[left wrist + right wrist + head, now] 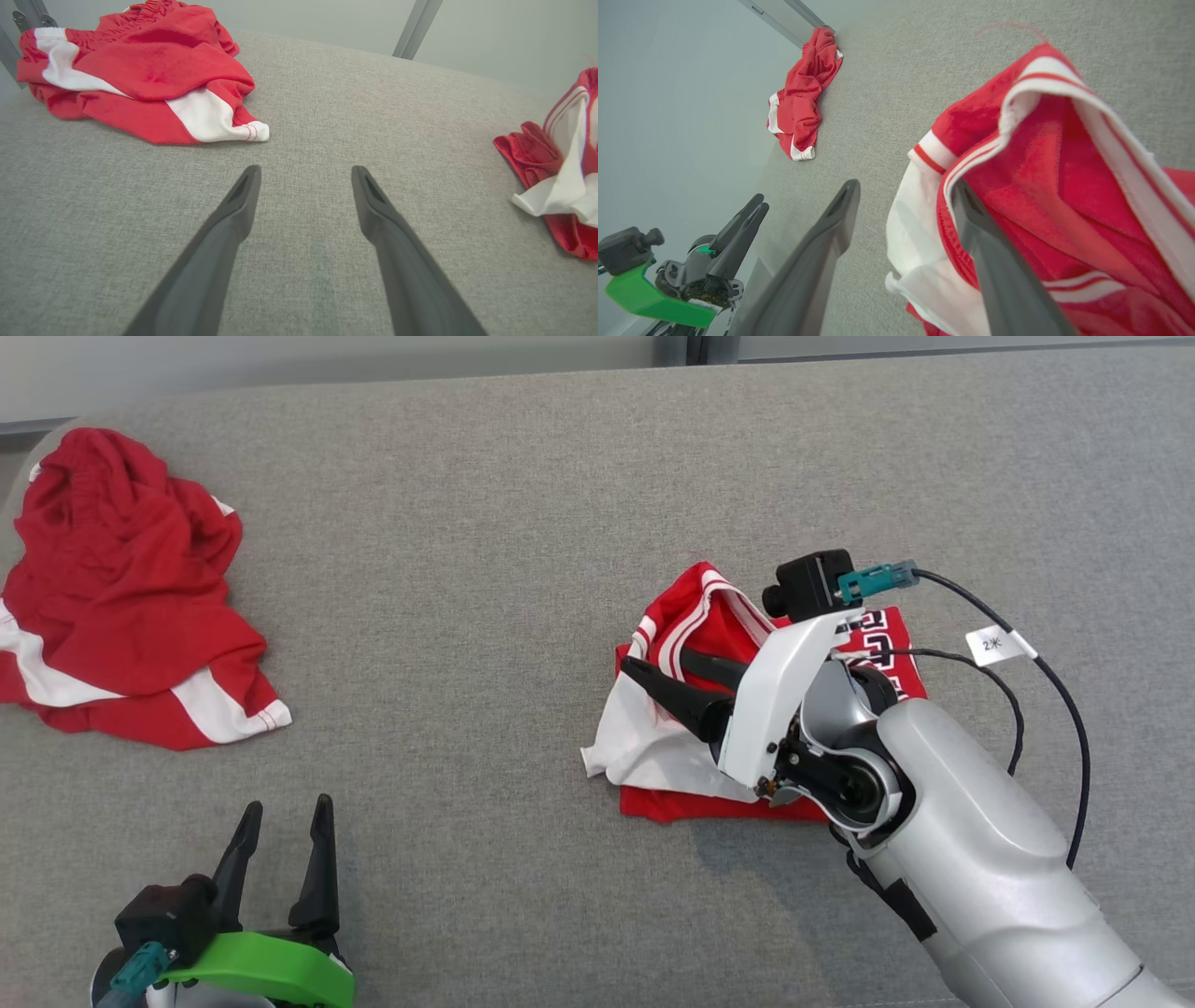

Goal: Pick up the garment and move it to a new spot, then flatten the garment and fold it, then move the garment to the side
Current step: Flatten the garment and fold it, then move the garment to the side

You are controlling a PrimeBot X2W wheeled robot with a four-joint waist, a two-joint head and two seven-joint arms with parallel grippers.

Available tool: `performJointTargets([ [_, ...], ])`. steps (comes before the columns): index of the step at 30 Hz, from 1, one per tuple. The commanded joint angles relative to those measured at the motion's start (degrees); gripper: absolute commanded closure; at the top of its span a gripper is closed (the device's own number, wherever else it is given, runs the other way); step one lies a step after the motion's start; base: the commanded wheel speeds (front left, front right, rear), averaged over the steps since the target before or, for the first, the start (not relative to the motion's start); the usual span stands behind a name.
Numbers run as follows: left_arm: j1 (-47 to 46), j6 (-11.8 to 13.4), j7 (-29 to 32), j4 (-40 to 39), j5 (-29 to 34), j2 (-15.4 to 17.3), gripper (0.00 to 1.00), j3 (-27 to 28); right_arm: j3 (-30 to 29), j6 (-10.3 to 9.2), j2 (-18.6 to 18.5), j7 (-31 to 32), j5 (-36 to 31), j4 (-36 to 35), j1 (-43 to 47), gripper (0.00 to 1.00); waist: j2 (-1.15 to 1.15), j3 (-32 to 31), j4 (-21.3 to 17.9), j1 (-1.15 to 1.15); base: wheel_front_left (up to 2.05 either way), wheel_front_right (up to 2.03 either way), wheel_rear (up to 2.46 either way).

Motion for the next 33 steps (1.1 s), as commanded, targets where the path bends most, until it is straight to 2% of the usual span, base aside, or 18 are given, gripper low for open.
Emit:
performJointTargets([
  [1, -0.64, -0.25, -0.16, 0.00, 0.53, 0.27, 0.00, 0.48, -0.10, 0.02, -0.14, -0.49, 0.44, -1.12, -0.71, 0.00, 0.00, 0.06, -0.27, 0.00, 0.00, 0.00, 0.00],
  [6, -0.26, -0.25, -0.16, -0.30, 0.67, 0.31, 0.00, 1.03, -0.29, 0.03, -2.16, 2.81, 3.58, -10.35, -0.20, 0.00, 0.00, 0.05, -0.60, 0.00, 0.00, 0.00, 0.00],
  [11, 0.72, -0.04, -0.16, -0.94, 0.65, -0.23, 0.00, 1.71, -8.50, 0.01, -9.41, 5.88, 5.15, -19.90, 3.80, 0.00, 0.00, 0.50, -0.92, 0.00, 0.00, 0.00, 0.00],
  [15, 0.66, -0.19, -0.16, -1.62, 0.72, -0.90, 0.00, 1.91, -15.78, 0.03, -16.76, 9.27, 2.42, -19.43, 9.33, 0.00, 0.00, 1.22, -0.97, 0.00, 0.00, 0.00, 0.00],
  [18, 0.11, -0.45, -0.16, -1.93, 0.67, -1.25, 0.00, 1.73, -19.39, 0.02, -19.39, 11.49, 1.29, -17.33, 13.47, 0.00, 0.00, 2.20, -1.04, 0.00, 0.00, 0.00, 0.00],
  [24, -1.08, -1.12, -0.16, -1.43, 0.79, -1.38, 0.00, 1.63, -22.77, 0.02, -18.08, 11.44, 0.16, -14.03, 16.64, 0.00, 0.00, 3.93, -1.33, 0.00, 0.00, 0.00, 0.00],
  [33, -2.56, -1.60, -0.16, -0.55, 1.19, -1.33, 0.00, 1.27, -21.28, 0.02, -14.14, 10.97, -0.39, -7.45, 13.04, 0.00, 0.00, 4.51, -0.53, 0.00, 0.00, 0.00, 0.00],
])
